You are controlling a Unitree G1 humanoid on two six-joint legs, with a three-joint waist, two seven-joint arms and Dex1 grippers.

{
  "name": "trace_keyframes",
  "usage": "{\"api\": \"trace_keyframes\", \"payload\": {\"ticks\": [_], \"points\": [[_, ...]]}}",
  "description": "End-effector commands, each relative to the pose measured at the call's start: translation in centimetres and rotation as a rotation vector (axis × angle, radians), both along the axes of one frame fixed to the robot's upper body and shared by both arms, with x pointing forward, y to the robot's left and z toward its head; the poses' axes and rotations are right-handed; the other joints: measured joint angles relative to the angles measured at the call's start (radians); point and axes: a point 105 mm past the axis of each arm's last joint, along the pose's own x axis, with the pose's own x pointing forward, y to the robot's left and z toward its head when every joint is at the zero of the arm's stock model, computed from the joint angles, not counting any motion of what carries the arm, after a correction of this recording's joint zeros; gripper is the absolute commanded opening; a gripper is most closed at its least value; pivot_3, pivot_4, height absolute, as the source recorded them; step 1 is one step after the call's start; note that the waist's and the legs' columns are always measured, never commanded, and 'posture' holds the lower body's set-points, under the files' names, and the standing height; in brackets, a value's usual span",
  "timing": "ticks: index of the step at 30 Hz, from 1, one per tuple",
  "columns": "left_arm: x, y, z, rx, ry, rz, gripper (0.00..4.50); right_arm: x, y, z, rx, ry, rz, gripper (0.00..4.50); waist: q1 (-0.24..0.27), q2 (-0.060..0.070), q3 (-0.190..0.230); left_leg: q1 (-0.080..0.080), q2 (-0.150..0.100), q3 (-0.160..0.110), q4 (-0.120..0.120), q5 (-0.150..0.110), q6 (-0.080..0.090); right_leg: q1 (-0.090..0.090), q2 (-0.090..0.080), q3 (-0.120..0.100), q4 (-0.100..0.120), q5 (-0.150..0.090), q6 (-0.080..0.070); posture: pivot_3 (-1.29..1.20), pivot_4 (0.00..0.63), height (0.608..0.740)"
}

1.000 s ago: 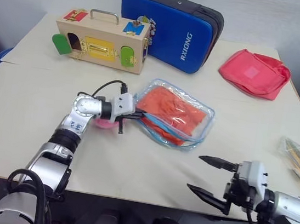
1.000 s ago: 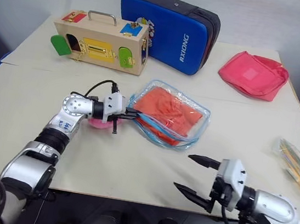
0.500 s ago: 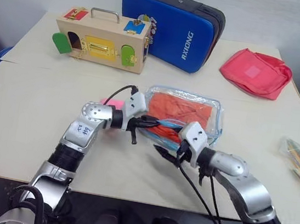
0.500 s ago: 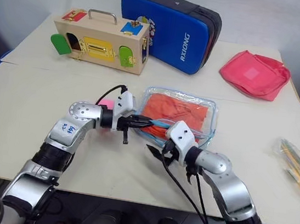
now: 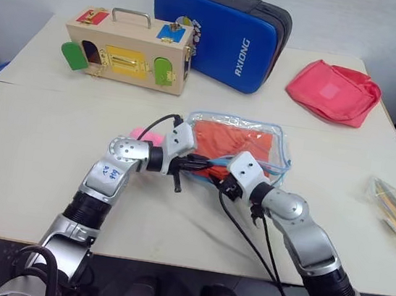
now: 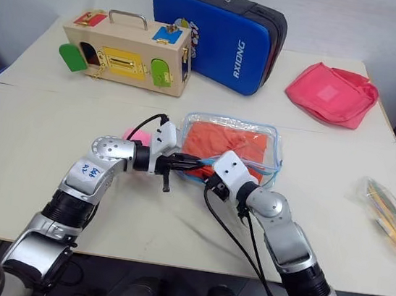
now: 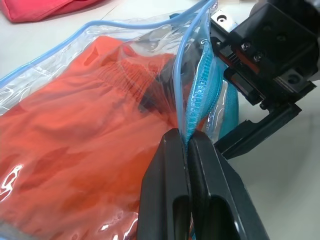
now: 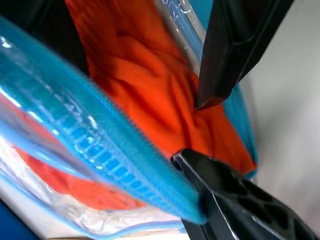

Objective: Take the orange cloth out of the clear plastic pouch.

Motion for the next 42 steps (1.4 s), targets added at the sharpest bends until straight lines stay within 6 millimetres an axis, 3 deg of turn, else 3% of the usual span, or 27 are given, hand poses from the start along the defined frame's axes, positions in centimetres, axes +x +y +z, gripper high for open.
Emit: {"api": "trace_keyframes", "payload": {"ticks": [1, 5, 11, 14, 22, 23, 27, 29, 32, 37, 42], "points": [[-0.2, -0.6, 0.8, -0.021, -0.034, -0.024, 0.00, -0.5, 0.6, -0.1, -0.017, 0.020, 0.049, 3.23, -0.001, 0.000, 0.000, 0.000, 0.000, 0.000, 0.000, 0.000, 0.000, 0.000, 0.000, 0.000, 0.000, 0.000, 0.000, 0.00, 0.150, 0.740], [-0.1, -0.6, 0.8, -0.021, -0.034, -0.023, 0.00, -0.2, 0.4, -0.7, -0.059, 0.035, 0.046, 3.23, -0.001, 0.000, 0.000, 0.000, 0.000, 0.000, 0.000, 0.000, 0.000, 0.000, 0.000, 0.000, 0.000, 0.000, 0.000, 0.00, 0.150, 0.740], [-0.2, -0.8, 0.7, -0.027, -0.027, -0.030, 0.00, 1.8, -0.4, -2.2, -0.101, 0.065, -0.020, 3.23, -0.002, 0.000, 0.000, 0.001, 0.000, 0.000, 0.000, 0.000, 0.000, 0.000, 0.000, 0.000, 0.001, 0.000, 0.000, 0.00, 0.150, 0.740], [-0.2, -0.9, 0.6, -0.029, -0.025, -0.033, 0.00, 2.5, -0.8, -2.6, -0.112, 0.064, -0.042, 2.61, 0.001, 0.000, 0.000, 0.001, 0.000, 0.000, 0.001, 0.000, 0.000, 0.001, 0.000, 0.000, 0.002, 0.000, 0.000, 0.00, 0.150, 0.740], [0.2, -0.2, 0.1, -0.045, 0.015, 0.017, 0.00, 3.0, -1.9, -2.1, -0.165, -0.005, -0.034, 0.05, 0.001, 0.000, -0.001, 0.001, -0.001, 0.000, 0.001, 0.000, 0.000, 0.001, -0.001, 0.000, 0.002, 0.000, 0.000, 0.00, 0.150, 0.740], [0.3, -0.3, 0.1, -0.053, 0.017, 0.028, 0.00, 2.9, -2.2, -1.7, -0.137, -0.029, -0.032, 0.02, 0.001, 0.000, -0.001, 0.001, -0.001, 0.000, 0.001, 0.000, 0.000, 0.001, -0.001, 0.000, 0.002, 0.000, 0.000, 0.00, 0.150, 0.740], [0.8, -0.3, 0.5, -0.072, 0.002, 0.082, 0.00, 1.1, -0.7, 0.8, 0.039, -0.052, 0.126, 0.02, 0.001, 0.000, -0.001, 0.001, -0.001, 0.000, 0.001, 0.000, 0.000, 0.001, -0.001, 0.000, 0.002, 0.000, 0.000, 0.00, 0.150, 0.740], [1.1, -0.2, 0.5, -0.073, 0.000, 0.104, 0.00, -0.7, 0.5, 2.2, 0.119, -0.045, 0.276, 0.02, 0.000, 0.000, -0.001, 0.001, -0.001, 0.000, 0.001, 0.000, 0.000, 0.001, 0.000, 0.000, 0.002, 0.000, 0.000, 0.00, 0.150, 0.740], [1.9, 0.5, 1.1, -0.099, -0.010, 0.175, 0.00, -4.9, 1.1, 4.9, 0.243, 0.019, 0.563, 0.02, -0.001, -0.001, -0.001, 0.001, 0.000, 0.000, 0.001, 0.000, 0.000, 0.000, 0.000, -0.001, 0.002, 0.000, 0.000, 0.00, 0.150, 0.740], [2.9, 1.9, 1.3, -0.136, -0.001, 0.275, 0.00, -10.0, -0.4, 7.3, 0.323, 0.212, 0.768, 0.02, 0.002, -0.001, 0.000, 0.001, 0.000, -0.001, 0.001, 0.000, 0.000, 0.001, 0.000, -0.001, 0.001, 0.000, 0.000, 0.00, 0.150, 0.740], [2.8, 2.9, 0.5, -0.114, 0.009, 0.296, 0.00, -12.6, -2.6, 9.8, 0.422, 0.330, 0.760, 0.02, 0.006, -0.001, 0.000, 0.001, 0.000, -0.001, 0.001, 0.000, 0.000, 0.003, -0.001, -0.001, -0.001, 0.000, 0.000, 0.00, 0.150, 0.740]]}}
